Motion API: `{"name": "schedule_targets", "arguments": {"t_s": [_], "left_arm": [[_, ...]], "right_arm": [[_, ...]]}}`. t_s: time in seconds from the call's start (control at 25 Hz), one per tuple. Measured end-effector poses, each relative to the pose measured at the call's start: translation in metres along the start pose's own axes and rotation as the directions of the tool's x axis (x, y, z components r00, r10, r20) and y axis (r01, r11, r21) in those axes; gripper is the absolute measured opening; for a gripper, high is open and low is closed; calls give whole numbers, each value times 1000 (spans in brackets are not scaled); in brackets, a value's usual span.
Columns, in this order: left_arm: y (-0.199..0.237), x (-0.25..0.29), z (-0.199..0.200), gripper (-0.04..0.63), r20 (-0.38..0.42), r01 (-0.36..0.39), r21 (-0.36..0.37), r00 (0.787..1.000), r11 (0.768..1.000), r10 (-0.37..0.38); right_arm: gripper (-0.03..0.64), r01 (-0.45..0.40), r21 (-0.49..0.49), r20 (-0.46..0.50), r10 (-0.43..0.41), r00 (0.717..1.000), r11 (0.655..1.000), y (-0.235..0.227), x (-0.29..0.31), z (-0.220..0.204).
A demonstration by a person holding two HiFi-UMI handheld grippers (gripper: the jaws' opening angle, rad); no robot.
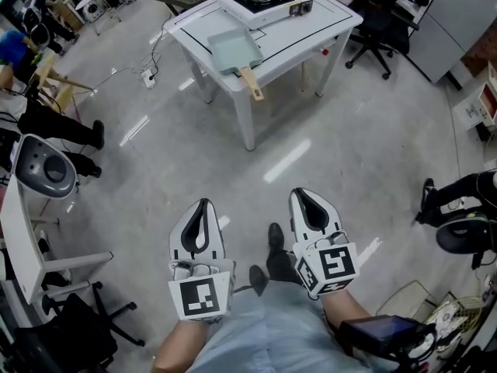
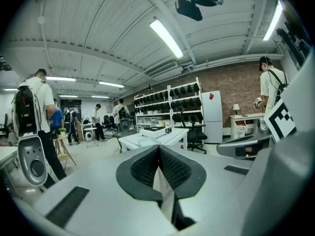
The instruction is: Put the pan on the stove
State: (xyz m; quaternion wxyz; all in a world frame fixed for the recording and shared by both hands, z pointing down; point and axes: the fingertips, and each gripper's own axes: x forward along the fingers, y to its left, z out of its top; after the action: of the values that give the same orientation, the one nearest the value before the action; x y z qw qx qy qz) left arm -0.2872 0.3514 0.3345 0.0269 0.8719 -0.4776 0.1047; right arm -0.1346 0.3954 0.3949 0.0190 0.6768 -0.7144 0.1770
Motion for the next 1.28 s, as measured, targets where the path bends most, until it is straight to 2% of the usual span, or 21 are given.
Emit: {"name": "schedule_targets", "arguments": {"t_s": [0.24,0.6,0.84,1.28], "left_arm": [[-9,54,29,18,11,-38,25,999,999,38],[-19,99,72,18,91,-88,40,992,995,84],[1,120,74,18,78,-137,38,988,990,134],[57,188,58,18,47,-155,-9,987,988,155]], "right_arm": [[51,-44,-9,30,44,999,999,-35,41,40],[51,-101,-28,91,104,990,994,-68,84,91],[51,-139,-20,77,141,987,990,-71,117,96],[51,-132,-23,15,132,991,991,-72,201,92]]}}
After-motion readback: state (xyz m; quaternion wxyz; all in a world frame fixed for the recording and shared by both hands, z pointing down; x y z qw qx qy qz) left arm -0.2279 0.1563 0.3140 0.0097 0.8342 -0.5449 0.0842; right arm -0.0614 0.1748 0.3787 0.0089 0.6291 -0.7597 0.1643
